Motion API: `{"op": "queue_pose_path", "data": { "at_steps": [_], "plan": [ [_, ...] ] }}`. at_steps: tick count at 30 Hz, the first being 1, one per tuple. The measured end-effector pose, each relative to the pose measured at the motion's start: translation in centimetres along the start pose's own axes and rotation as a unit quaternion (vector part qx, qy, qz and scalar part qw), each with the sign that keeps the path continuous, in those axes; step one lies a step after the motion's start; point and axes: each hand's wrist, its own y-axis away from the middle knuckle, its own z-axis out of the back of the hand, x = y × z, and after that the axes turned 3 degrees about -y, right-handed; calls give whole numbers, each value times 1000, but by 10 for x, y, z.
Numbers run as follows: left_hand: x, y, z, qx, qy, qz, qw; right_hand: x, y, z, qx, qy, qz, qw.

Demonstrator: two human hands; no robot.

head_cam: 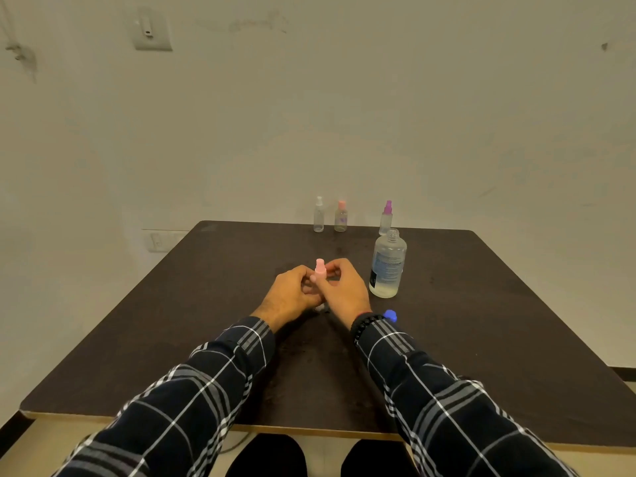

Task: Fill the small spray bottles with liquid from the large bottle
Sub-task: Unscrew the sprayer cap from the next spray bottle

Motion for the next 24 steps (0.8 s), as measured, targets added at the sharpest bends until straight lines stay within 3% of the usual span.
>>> {"op": "queue_pose_path", "data": {
  "at_steps": [6,11,24],
  "plan": [
    [-1,-1,0,-3,-18,3,1000,1,-5,7,-4,18,41,999],
    [-2,-1,1,6,-6,11,1000,14,-11,11,-62,-25,80,995],
    [-5,-7,9,-6,-68,-2,998,24,-17,32,-88,-51,96,990]
  ]
}}
